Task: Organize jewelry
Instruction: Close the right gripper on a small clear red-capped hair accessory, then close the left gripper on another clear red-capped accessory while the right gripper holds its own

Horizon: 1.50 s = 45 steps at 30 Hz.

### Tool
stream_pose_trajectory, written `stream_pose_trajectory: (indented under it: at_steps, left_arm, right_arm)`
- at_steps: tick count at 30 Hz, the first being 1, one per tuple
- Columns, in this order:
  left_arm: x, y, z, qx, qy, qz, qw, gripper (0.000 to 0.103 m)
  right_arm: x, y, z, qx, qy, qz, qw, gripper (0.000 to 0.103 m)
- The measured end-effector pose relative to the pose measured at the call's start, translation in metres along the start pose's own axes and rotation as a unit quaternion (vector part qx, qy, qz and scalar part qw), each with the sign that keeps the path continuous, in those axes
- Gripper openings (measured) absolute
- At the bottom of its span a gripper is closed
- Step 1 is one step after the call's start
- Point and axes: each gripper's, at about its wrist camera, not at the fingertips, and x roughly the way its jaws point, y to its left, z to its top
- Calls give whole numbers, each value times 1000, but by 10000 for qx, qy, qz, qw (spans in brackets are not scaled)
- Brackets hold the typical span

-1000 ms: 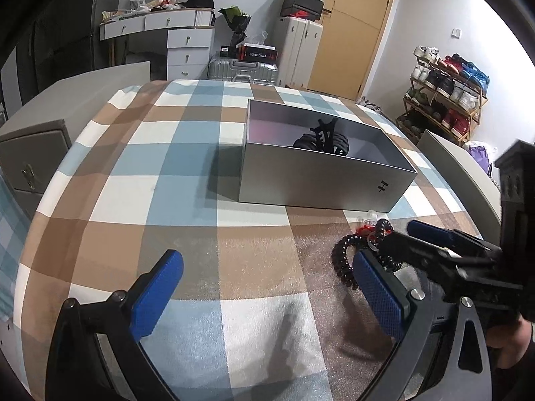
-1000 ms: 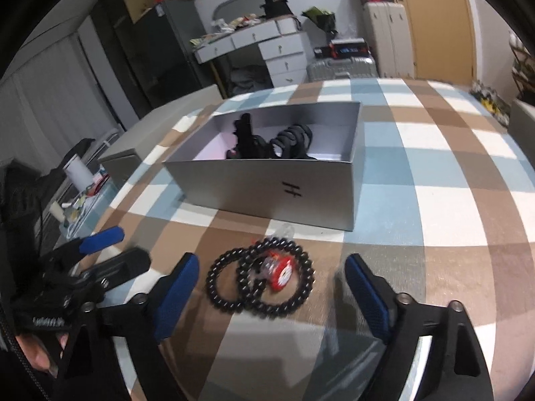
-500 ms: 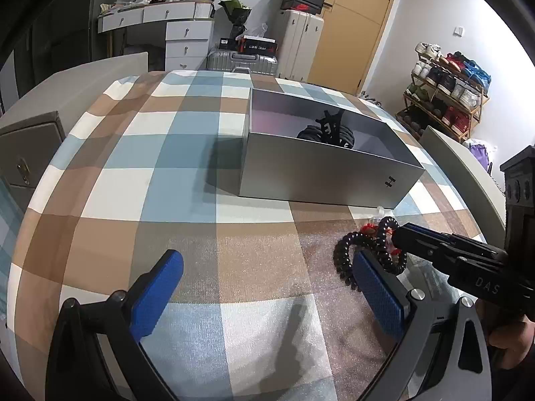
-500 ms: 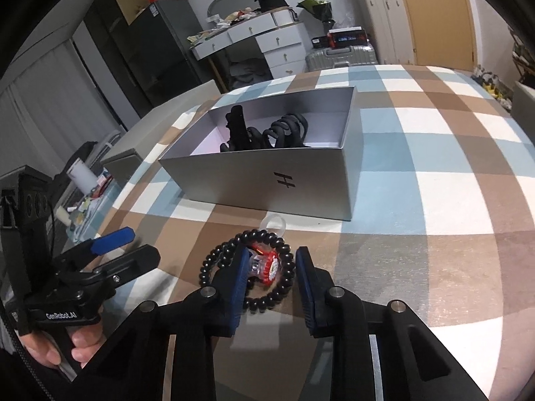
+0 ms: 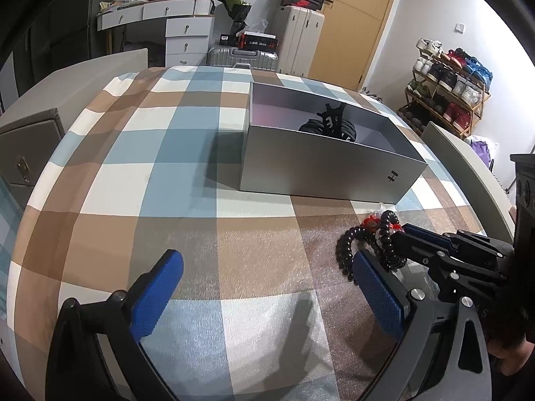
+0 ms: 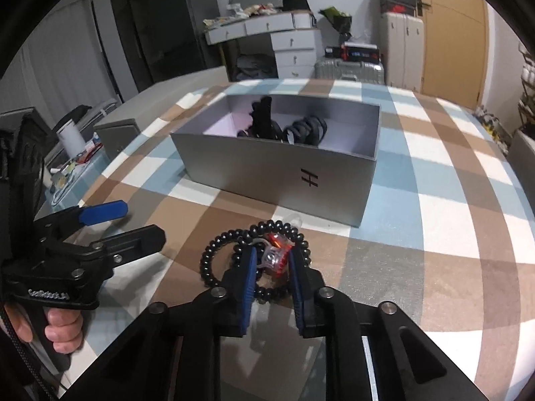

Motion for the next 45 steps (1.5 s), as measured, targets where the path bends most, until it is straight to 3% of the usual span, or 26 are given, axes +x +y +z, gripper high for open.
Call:
stream_pose_trajectory:
  at_steps: [9, 17, 25, 37, 41, 45]
  left_arm:
    - [-4, -6, 3, 143, -68, 20, 9999, 99]
    - [3, -36, 28, 723, -154, -116, 9972, 99]
    - [27, -73, 39, 1483, 174, -376, 9881, 99]
    - [48, -84, 39, 1523, 676, -374, 9853, 98]
    - [51, -91, 36, 1669, 775, -433, 9820, 76]
    - [55, -95, 35, 1699, 947, -553, 9793, 37]
  right_arm:
    - [-7, -3, -7, 44, 22, 122, 9999, 14]
    - [-32, -26, -26, 466, -1, 240, 9986, 14]
    - [-63, -40, -42, 720, -234, 401, 9963, 13]
    - [-76, -55, -41, 831, -657, 570, 9927, 13]
    - [-74, -59, -43, 855, -653, 597, 9924, 13]
    - [-73, -63, -45, 875, -627, 564, 9926, 13]
